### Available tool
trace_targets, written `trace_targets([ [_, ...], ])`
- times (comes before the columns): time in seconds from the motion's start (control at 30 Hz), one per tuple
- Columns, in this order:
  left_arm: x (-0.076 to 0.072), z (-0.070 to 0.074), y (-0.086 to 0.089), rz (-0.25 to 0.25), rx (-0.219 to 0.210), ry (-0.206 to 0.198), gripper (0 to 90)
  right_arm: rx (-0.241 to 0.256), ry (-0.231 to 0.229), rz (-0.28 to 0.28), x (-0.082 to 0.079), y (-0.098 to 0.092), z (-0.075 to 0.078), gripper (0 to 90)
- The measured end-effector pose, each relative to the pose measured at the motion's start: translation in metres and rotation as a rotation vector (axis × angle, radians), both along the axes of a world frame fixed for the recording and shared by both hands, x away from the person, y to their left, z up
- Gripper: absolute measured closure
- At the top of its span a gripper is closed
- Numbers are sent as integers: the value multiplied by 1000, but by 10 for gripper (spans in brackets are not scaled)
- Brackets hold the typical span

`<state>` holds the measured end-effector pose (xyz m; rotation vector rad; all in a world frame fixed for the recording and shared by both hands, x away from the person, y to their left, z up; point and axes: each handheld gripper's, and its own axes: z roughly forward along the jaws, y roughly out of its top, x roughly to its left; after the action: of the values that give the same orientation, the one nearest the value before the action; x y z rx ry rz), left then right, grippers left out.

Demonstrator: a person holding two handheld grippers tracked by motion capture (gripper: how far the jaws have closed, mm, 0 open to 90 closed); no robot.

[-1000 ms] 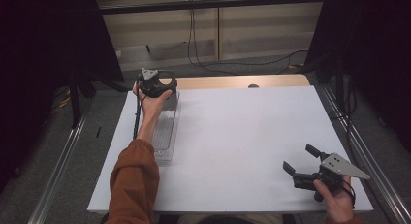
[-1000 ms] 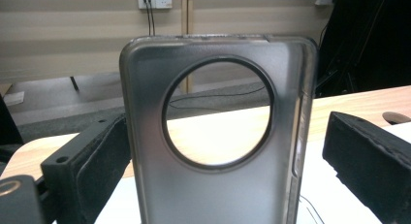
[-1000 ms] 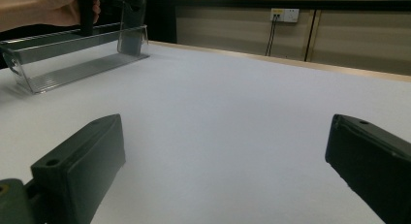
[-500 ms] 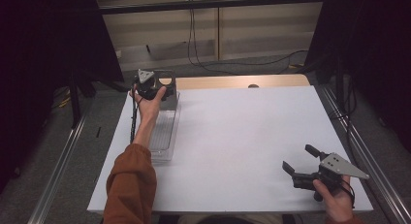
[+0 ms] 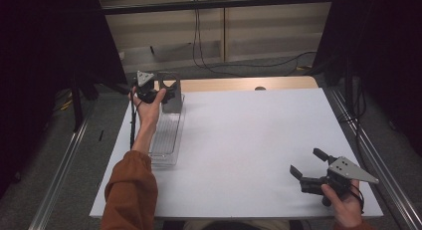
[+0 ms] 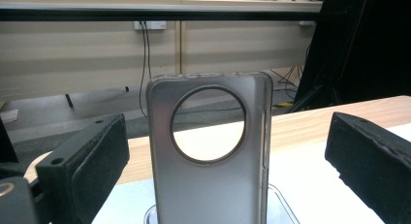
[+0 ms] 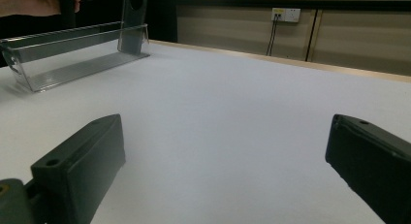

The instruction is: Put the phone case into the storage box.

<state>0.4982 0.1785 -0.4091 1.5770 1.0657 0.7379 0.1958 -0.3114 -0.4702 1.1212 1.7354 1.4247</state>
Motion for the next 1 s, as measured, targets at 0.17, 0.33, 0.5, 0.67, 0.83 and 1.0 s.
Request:
trace_targets([
  [0.17, -6, -3, 3, -10, -19, -4, 23, -2, 2, 4, 1, 0, -1, 0],
  [0.33, -12, -5, 6, -48, -8, -22, 22, -5, 2, 5, 3, 2, -1, 0],
  [0.5, -18, -2, 9, -56, -18, -28, 23, -3, 5, 11, 5, 2, -2, 0],
  [0.67, -24, 1, 8, -66, -27, -38, 24, -8, 1, 13, 5, 3, -1, 0],
  [0.83, -31, 1, 8, -85, -28, -52, 25, -6, 2, 11, 6, 3, -1, 0],
  [1.0, -39, 1, 10, -99, -35, -79, 30, -11, -3, 8, 4, 3, -1, 0],
])
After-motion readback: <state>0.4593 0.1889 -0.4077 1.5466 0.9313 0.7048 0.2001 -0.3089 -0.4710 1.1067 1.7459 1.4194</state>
